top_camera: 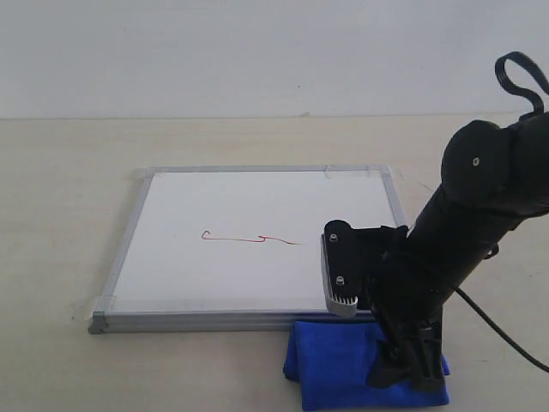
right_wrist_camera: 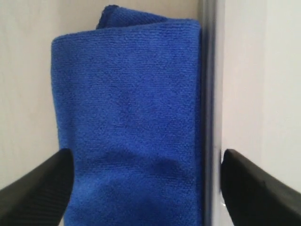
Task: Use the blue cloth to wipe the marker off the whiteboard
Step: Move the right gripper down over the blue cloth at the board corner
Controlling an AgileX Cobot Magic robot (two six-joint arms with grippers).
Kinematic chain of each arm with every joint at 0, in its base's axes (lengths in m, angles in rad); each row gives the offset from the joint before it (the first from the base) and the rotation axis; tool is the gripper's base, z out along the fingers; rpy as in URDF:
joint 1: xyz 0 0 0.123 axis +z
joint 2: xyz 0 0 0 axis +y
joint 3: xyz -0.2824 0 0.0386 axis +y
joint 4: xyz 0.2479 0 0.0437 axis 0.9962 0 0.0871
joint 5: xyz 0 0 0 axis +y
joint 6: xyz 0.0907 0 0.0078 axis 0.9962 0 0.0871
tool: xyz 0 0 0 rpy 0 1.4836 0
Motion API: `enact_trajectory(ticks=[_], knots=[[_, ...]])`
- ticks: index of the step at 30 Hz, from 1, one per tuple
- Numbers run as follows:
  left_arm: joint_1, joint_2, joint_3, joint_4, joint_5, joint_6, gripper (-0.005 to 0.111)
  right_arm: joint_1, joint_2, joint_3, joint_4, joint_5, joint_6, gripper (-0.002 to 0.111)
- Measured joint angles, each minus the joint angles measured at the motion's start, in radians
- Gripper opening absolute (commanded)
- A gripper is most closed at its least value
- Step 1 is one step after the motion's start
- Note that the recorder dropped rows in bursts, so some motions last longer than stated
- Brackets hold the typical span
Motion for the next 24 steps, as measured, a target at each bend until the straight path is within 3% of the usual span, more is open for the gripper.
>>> enact_trajectory(ticks=[8, 13, 16, 18, 21, 24], knots=[[0.0, 0.0, 0.0, 0.0, 0.0, 0.0, 0.004, 0.0, -0.001, 0.0, -0.01, -0.003, 0.0, 0.075], [0.0, 0.0, 0.0, 0.0, 0.0, 0.0, 0.004, 0.0, -0.132, -0.015, -0.018, 0.021, 0.007, 0.075], [0.0, 0.0, 0.0, 0.0, 0.0, 0.0, 0.004, 0.0, -0.156, -0.018, -0.019, 0.088, 0.044, 0.058], [0.0, 0.0, 0.0, 0.0, 0.0, 0.0, 0.004, 0.021, -0.156, 0.001, -0.051, 0.111, 0.053, 0.065], [0.0, 0.0, 0.0, 0.0, 0.0, 0.0, 0.004, 0.056, -0.156, 0.033, -0.091, 0.058, 0.078, 0.085], [0.0, 0.0, 0.0, 0.0, 0.0, 0.0, 0.004, 0.058, -0.156, 0.079, -0.097, -0.042, 0.107, 0.086]])
